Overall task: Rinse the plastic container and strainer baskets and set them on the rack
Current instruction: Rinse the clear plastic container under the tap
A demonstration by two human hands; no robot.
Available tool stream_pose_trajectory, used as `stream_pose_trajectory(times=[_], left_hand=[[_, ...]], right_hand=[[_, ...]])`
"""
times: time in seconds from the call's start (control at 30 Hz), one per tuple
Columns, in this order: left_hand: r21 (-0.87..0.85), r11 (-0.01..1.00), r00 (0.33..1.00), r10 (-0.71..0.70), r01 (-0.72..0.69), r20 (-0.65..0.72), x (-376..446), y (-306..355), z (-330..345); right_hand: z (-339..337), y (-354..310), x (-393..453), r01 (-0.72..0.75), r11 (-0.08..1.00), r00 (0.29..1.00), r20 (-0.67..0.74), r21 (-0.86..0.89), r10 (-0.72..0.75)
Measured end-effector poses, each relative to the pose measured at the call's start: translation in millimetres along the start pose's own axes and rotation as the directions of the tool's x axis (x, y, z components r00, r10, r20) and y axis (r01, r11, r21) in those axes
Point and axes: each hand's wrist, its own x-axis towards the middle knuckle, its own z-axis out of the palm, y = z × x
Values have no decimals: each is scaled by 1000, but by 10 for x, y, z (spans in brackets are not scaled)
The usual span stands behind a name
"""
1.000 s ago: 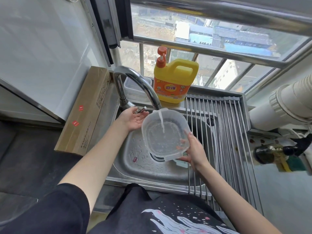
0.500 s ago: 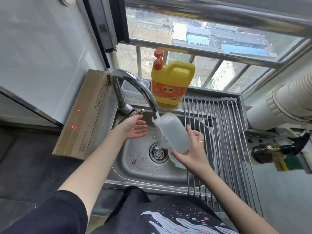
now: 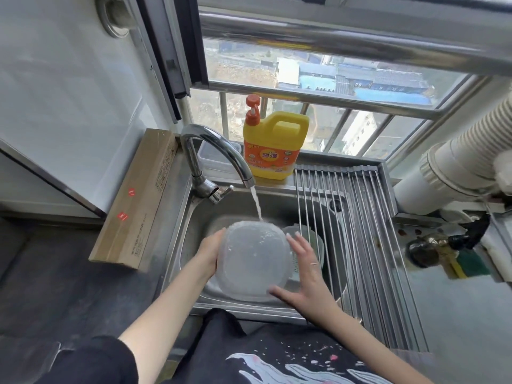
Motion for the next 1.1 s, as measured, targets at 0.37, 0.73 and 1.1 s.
stream_pose_trajectory(times=[0.37, 0.73, 1.1], left_hand=[[156, 982, 972, 65, -102, 224, -411, 64, 875], [440, 730, 851, 430, -524, 301, 61, 514, 2150], [648, 581, 864, 419, -492, 280, 549, 676, 2592]], right_hand=[[-588, 245, 158, -337, 681, 794, -192, 650, 577], [-1454, 879, 990, -372, 790, 727, -377, 488, 575], [-1456, 1322, 1485, -427, 784, 767, -278, 451, 578]])
